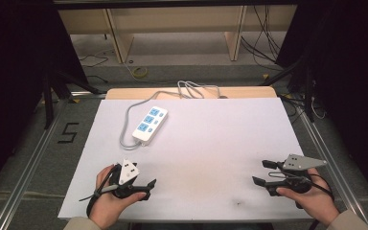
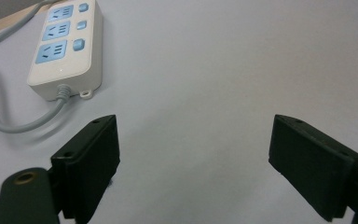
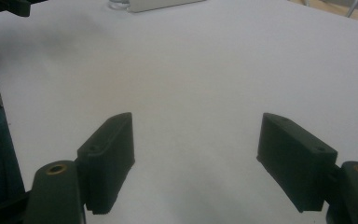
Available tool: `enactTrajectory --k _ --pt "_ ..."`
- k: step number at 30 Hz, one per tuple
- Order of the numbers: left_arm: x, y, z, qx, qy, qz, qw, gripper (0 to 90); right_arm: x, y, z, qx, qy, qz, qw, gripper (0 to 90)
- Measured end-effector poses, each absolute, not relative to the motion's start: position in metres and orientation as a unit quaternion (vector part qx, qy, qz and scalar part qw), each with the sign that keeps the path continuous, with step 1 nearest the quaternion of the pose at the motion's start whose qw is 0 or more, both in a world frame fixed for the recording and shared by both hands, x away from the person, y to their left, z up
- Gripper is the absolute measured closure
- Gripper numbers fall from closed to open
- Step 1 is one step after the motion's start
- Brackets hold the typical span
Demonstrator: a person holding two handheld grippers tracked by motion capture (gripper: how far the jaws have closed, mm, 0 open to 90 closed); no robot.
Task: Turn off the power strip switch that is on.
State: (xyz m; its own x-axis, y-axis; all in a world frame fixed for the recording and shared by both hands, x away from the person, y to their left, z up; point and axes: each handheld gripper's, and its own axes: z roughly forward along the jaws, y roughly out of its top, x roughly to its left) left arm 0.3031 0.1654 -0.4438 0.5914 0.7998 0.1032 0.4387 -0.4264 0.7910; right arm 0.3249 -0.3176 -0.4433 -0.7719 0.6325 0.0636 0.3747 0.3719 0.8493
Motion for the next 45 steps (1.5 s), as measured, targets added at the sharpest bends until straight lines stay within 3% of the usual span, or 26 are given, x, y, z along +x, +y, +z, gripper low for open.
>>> enactTrajectory --k 5,9,11,14,19,45 --pt "0.303 0.168 -0.442 0.805 0.386 0.256 0.370 17.3 0.324 -0.317 -0.442 0.309 0.816 0.468 0.140 27.5" --pt "0.306 0.171 -0.440 0.800 0.398 0.265 0.362 24.4 0.324 -0.316 -0.442 0.307 0.817 0.468 0.140 27.6" --pt "0.308 0.173 -0.438 0.791 0.415 0.273 0.357 34.8 0.324 -0.316 -0.442 0.306 0.817 0.468 0.140 27.7" --pt "0.310 0.178 -0.436 0.786 0.440 0.271 0.341 63.6 0.325 -0.317 -0.443 0.306 0.817 0.467 0.140 27.7" --pt "0.312 0.183 -0.430 0.767 0.470 0.267 0.346 89.7 0.325 -0.316 -0.443 0.305 0.818 0.468 0.139 27.8" --pt "0.354 0.178 -0.423 0.755 0.496 0.269 0.335 90.0 0.326 -0.315 -0.444 0.307 0.819 0.465 0.137 27.8"
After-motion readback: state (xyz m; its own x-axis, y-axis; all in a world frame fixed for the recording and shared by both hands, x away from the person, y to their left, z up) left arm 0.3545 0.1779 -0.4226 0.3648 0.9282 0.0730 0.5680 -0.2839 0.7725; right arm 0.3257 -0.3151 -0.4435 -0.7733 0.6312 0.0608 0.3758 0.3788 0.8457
